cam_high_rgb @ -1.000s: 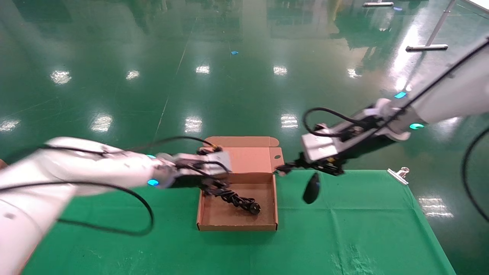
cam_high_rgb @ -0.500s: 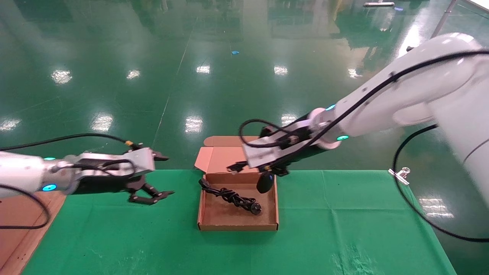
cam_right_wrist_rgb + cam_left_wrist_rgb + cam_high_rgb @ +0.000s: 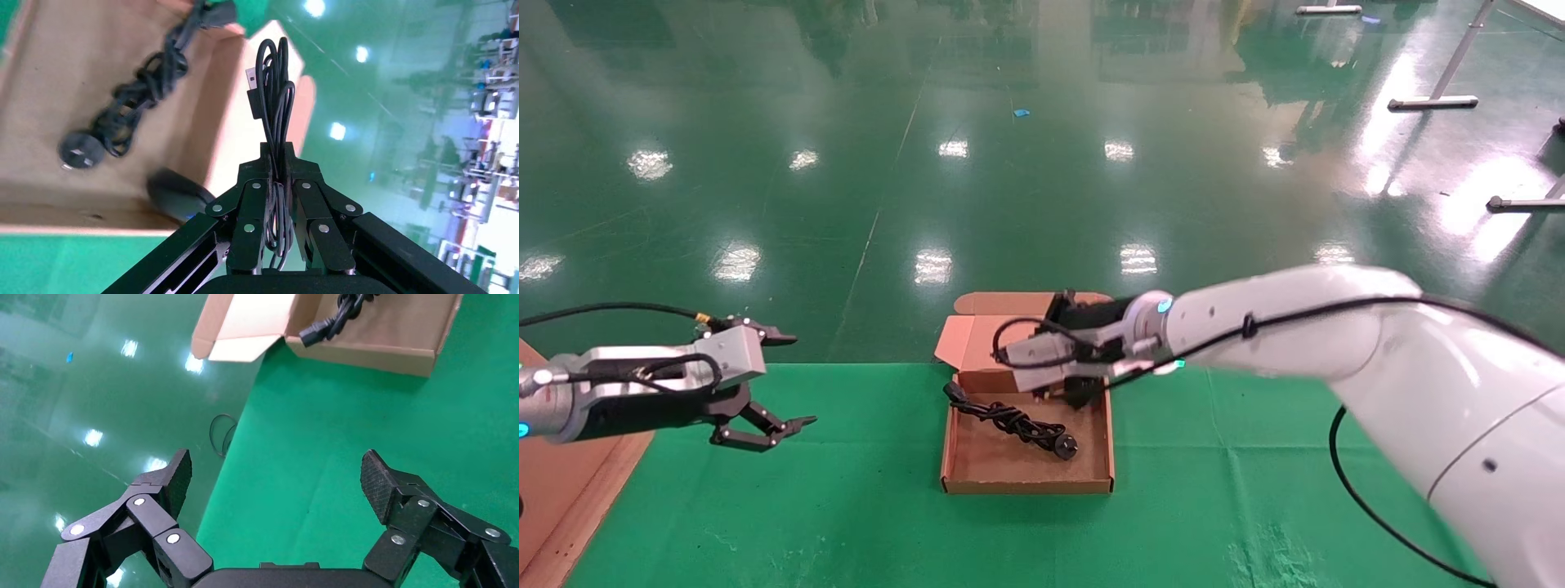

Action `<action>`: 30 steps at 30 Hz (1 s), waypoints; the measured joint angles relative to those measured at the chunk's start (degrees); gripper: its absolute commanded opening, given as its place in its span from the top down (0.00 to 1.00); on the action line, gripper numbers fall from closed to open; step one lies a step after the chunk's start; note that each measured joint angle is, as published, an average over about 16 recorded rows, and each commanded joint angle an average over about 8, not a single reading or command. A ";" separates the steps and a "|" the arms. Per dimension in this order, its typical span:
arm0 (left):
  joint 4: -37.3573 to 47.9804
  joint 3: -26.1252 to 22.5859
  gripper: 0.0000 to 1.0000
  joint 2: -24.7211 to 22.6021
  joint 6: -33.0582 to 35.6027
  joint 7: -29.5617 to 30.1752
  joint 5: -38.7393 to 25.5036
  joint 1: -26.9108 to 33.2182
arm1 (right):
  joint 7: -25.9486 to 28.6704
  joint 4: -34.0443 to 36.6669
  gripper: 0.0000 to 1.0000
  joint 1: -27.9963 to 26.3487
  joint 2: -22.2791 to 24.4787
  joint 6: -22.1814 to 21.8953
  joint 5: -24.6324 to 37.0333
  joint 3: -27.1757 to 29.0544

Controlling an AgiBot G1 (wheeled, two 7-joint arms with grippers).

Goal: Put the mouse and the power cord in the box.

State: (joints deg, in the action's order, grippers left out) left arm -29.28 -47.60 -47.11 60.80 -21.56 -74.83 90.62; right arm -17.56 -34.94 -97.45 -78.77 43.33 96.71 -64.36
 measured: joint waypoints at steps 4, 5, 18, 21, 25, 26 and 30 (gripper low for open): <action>0.75 0.33 0.00 0.24 -0.02 -0.66 0.48 -0.22 | 0.95 -0.23 1.00 1.55 0.04 -2.55 -2.22 -3.08; 0.95 0.39 0.00 0.24 0.02 -0.80 0.59 -0.25 | 1.18 -0.27 0.97 1.86 0.05 -2.88 -2.78 -3.75; 2.34 0.65 0.00 0.07 0.46 -1.80 1.01 -0.07 | 3.05 -0.96 0.00 3.91 0.12 -4.20 -7.99 -8.31; 2.39 0.66 0.00 0.08 0.48 -1.82 1.03 -0.08 | 3.14 -1.02 0.00 3.99 0.13 -4.26 -8.22 -8.43; 2.38 0.66 0.00 0.05 0.49 -1.82 1.03 -0.07 | 3.08 -0.99 0.00 3.96 0.14 -4.15 -8.12 -8.33; 2.37 0.65 0.00 0.04 0.49 -1.81 1.02 -0.06 | 3.05 -0.97 0.00 3.94 0.14 -4.11 -8.04 -8.28; 2.32 0.63 0.00 0.02 0.49 -1.80 1.00 -0.05 | 2.95 -0.89 0.00 3.83 0.14 -4.01 -7.76 -8.10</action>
State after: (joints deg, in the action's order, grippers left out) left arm -26.95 -46.96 -47.10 61.28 -23.35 -73.83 90.57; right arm -14.61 -35.83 -93.62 -78.63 39.33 88.95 -72.46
